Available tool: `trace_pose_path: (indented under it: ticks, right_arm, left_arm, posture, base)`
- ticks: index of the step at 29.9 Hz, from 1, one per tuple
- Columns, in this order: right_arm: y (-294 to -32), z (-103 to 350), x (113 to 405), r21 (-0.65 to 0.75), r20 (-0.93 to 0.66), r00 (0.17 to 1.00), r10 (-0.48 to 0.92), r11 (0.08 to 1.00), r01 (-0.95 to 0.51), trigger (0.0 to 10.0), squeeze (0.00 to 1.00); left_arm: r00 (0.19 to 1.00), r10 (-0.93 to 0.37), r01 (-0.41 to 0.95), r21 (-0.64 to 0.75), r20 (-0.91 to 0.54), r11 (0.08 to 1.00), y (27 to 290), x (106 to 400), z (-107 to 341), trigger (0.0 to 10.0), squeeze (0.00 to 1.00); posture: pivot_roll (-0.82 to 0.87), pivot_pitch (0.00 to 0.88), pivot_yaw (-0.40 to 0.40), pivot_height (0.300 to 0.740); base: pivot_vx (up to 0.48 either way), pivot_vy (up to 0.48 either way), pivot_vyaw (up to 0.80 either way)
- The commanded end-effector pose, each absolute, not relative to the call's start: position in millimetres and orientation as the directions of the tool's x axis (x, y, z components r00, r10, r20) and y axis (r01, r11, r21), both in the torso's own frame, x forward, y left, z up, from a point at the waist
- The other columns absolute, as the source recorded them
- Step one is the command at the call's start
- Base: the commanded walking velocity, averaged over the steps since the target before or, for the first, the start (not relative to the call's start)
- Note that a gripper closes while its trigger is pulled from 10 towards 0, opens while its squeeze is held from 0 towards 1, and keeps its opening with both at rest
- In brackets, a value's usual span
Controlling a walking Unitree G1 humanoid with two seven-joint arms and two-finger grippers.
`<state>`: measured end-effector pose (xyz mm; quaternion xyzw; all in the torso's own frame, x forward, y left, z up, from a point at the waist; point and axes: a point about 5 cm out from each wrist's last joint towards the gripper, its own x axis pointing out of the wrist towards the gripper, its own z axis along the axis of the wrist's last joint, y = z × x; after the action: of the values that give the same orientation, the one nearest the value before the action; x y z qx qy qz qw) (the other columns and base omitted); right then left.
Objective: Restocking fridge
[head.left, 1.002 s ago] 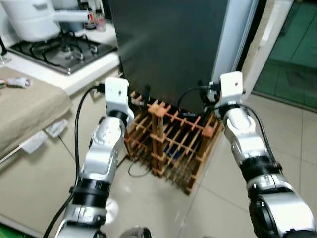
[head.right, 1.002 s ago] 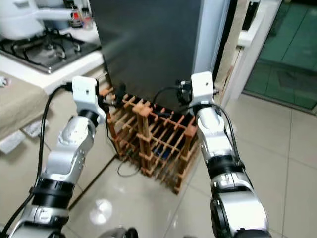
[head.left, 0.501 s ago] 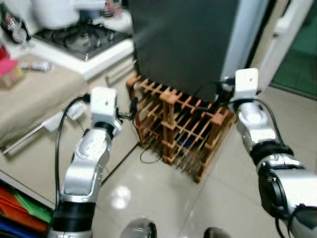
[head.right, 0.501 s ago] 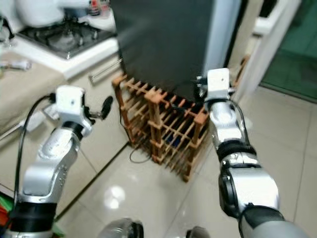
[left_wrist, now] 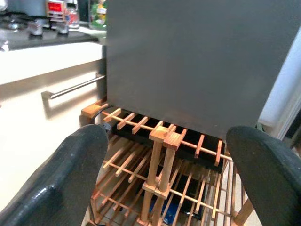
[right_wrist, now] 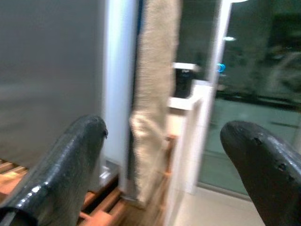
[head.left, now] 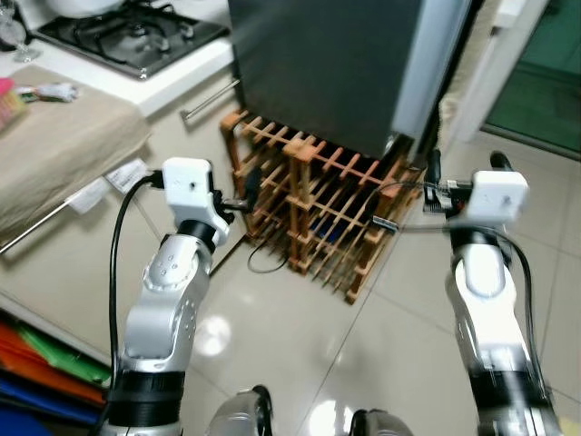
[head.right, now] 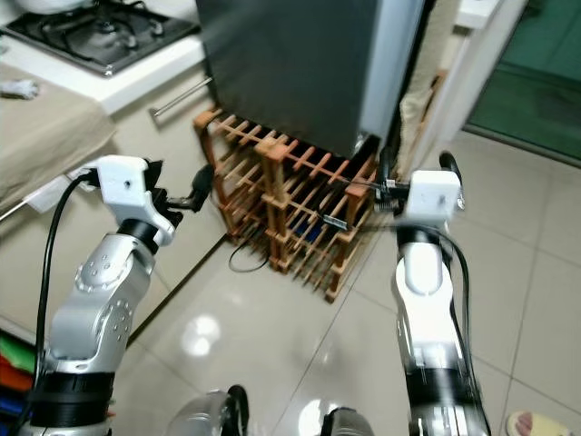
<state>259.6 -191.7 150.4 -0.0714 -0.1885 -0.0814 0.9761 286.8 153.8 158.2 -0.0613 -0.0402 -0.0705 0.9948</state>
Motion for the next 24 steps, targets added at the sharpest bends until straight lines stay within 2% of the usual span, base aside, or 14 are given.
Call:
trace_pose_path:
  ticks: [1,2,3,5,7,8,11,24]
  right_arm:
    - [-186.9,146.9,222.3,-0.156,0.382,0.922,-0.064,0.979,0.132,10.0,0.07]
    - [-189.1,137.7,210.4,-0.174,0.350,0.935,-0.056,0.977,0.124,10.0,0.08]
    - [-189.1,137.7,210.4,-0.174,0.350,0.935,-0.056,0.977,0.124,10.0,0.08]
    - [-199.6,114.4,192.4,-0.261,0.286,0.957,-0.043,0.958,0.121,10.0,0.07]
    - [-203.4,110.0,191.8,-0.281,0.268,0.962,-0.045,0.952,0.123,10.0,0.07]
    - [-205.7,108.5,192.8,-0.289,0.258,0.965,-0.049,0.949,0.125,10.0,0.07]
    - [-203.9,117.2,209.8,-0.299,0.270,0.961,-0.067,0.943,0.149,10.0,0.07]
    - [-200.8,112.9,228.8,-0.265,0.253,0.965,-0.070,0.954,0.138,10.0,0.07]
  left_arm:
    - [0.978,-0.164,0.169,-0.036,0.128,0.985,169.0,261.5,156.9,10.0,0.00]
    - [0.976,-0.186,0.187,0.000,0.113,0.982,169.0,254.9,151.7,10.0,0.00]
    - [0.976,-0.186,0.187,0.000,0.113,0.982,169.0,254.9,151.7,10.0,0.00]
    - [0.972,-0.211,0.208,0.042,0.106,0.977,161.3,251.8,145.4,10.0,0.00]
    - [0.970,-0.216,0.211,0.057,0.114,0.976,153.7,257.2,145.7,10.0,0.00]
    - [0.968,-0.219,0.213,0.064,0.120,0.975,148.2,261.3,146.6,10.0,0.00]
    - [0.964,-0.205,0.219,-0.067,0.171,0.973,132.3,279.4,160.2,10.0,0.00]
    - [0.970,-0.176,0.191,-0.079,0.170,0.978,131.1,294.3,164.1,10.0,0.00]
  posture:
    - [-0.14,0.000,0.013,0.740]
    - [-0.14,0.000,0.013,0.740]
    - [-0.14,0.000,0.013,0.740]
    - [-0.14,0.000,-0.001,0.740]
    - [-0.14,0.000,-0.011,0.740]
    - [-0.14,0.000,-0.011,0.740]
    - [-0.14,0.000,-0.012,0.740]
    - [-0.14,0.000,0.007,0.740]
  base:
    - [0.000,0.000,0.00]
    - [0.000,0.000,0.00]
    - [0.000,0.000,0.00]
    - [0.000,0.000,0.00]
    - [0.000,0.000,0.00]
    - [0.000,0.000,0.00]
    - [0.333,-0.320,0.00]
    - [0.391,-0.275,0.00]
